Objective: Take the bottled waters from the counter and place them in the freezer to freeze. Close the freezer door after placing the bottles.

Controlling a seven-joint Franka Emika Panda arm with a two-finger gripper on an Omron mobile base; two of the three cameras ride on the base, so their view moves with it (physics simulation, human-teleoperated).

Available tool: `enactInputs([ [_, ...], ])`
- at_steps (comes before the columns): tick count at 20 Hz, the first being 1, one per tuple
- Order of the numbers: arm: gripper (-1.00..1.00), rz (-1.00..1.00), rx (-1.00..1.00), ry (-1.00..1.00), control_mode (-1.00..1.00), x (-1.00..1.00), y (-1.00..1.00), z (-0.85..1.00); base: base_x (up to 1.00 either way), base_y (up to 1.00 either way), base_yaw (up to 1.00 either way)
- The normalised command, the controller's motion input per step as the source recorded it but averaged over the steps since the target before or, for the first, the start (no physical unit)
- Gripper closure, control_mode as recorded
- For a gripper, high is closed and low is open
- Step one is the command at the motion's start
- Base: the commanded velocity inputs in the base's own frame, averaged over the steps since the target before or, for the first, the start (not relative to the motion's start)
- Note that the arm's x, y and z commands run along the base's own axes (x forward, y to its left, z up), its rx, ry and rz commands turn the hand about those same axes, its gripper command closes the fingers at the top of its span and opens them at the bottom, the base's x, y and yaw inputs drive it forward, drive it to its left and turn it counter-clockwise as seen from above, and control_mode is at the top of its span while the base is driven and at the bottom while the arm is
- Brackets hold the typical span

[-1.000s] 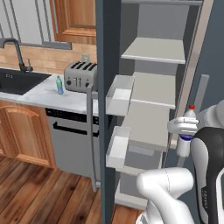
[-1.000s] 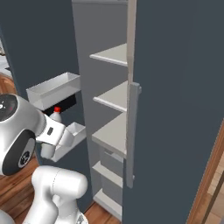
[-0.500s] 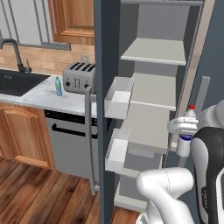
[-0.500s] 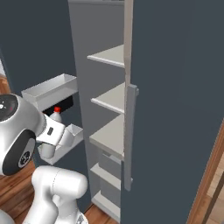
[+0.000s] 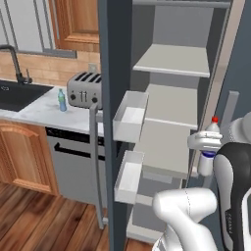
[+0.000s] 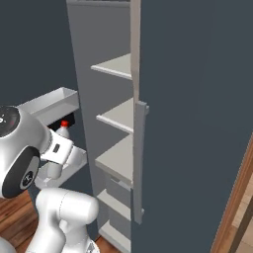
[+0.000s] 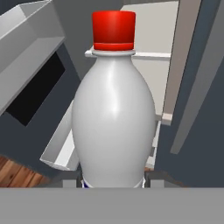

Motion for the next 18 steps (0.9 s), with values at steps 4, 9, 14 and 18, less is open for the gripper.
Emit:
enactInputs([
  [4,1.00,0.00,0.00,0.00,1.00,0.00,0.00,0.00,0.31,0.00,0.00],
  [9,1.00,0.00,0.00,0.00,1.00,0.00,0.00,0.00,0.09,0.03,0.00],
  [14,1.00,0.00,0.00,0.00,1.00,0.00,0.00,0.00,0.09,0.02,0.00],
  [18,1.00,0.00,0.00,0.00,1.00,0.00,0.00,0.00,0.05,0.00,0.00],
])
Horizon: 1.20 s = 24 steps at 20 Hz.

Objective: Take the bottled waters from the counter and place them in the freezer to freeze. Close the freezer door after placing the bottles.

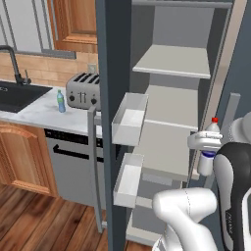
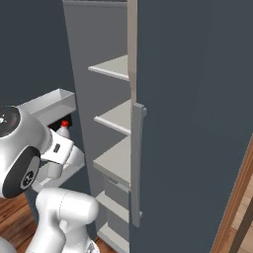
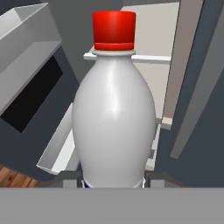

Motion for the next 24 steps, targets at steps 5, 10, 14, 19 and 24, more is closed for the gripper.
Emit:
enactInputs([
  [5,1.00,0.00,0.00,0.00,1.00,0.00,0.00,0.00,0.03,0.00,0.00],
  [10,1.00,-0.06,0.00,-0.01,-1.00,0.00,0.02,0.00,0.00,0.00,0.00],
  [14,1.00,-0.24,-0.01,-0.13,-1.00,0.07,0.29,-0.01,0.00,0.00,0.00],
  [19,1.00,-0.15,0.00,-0.27,-1.00,0.36,0.06,-0.08,0.00,0.00,0.00],
  [24,1.00,0.02,0.00,-0.24,-1.00,0.27,-0.05,-0.20,0.00,0.00,0.00],
])
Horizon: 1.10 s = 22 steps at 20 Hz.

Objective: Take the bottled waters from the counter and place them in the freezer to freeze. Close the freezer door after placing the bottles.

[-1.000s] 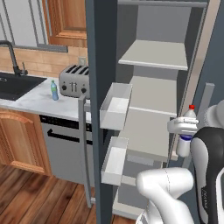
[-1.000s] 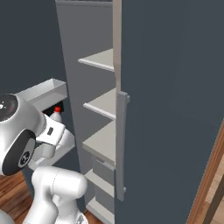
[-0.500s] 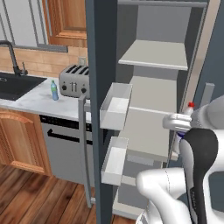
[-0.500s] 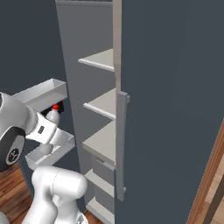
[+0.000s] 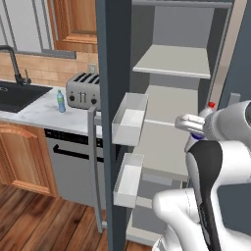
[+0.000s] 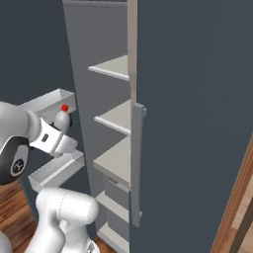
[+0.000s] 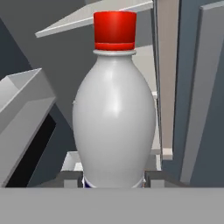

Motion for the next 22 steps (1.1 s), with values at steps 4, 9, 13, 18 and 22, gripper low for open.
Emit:
enactInputs([
  [4,1.00,0.04,-0.04,-0.06,-1.00,0.26,-0.04,-0.30,0.00,0.00,0.00],
  [9,1.00,0.00,-0.10,0.04,-1.00,0.44,0.00,-0.36,0.00,0.00,0.00],
  [13,1.00,-0.01,-0.13,0.03,-1.00,0.43,0.00,-0.36,0.00,0.00,0.00],
  [18,1.00,0.00,-0.03,0.00,-1.00,0.30,-0.06,-0.25,0.00,0.00,0.00],
  [22,1.00,0.00,0.00,0.00,-1.00,0.37,-0.17,-0.14,0.00,0.00,0.00],
])
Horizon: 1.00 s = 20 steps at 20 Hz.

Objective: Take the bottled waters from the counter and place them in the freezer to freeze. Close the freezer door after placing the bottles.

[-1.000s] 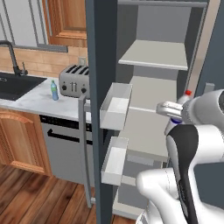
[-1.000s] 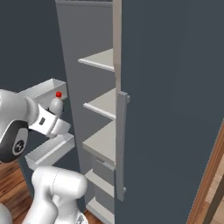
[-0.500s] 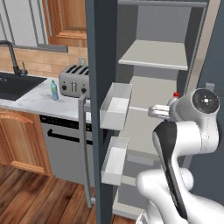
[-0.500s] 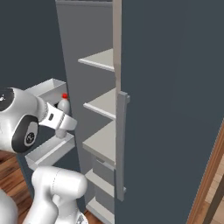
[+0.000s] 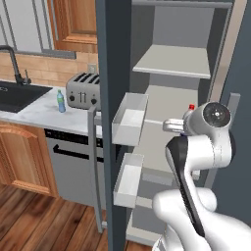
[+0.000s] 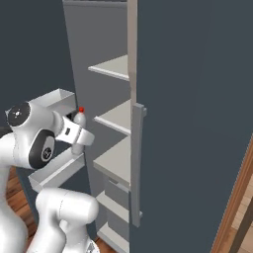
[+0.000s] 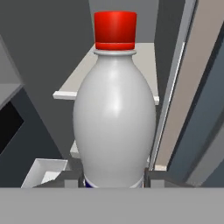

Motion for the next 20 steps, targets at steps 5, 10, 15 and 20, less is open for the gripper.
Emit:
enactInputs([
  [5,1.00,0.02,0.00,-0.01,-1.00,0.46,-0.18,-0.06,0.00,0.00,0.00],
  [10,1.00,0.00,0.00,-0.03,-1.00,0.49,-0.01,-0.10,0.00,0.00,0.00],
  [15,1.00,0.00,0.00,0.00,-1.00,0.49,-0.01,-0.01,0.00,0.00,0.00],
  [20,1.00,0.00,-0.02,0.00,-1.00,0.52,-0.15,-0.04,0.00,0.00,0.00],
])
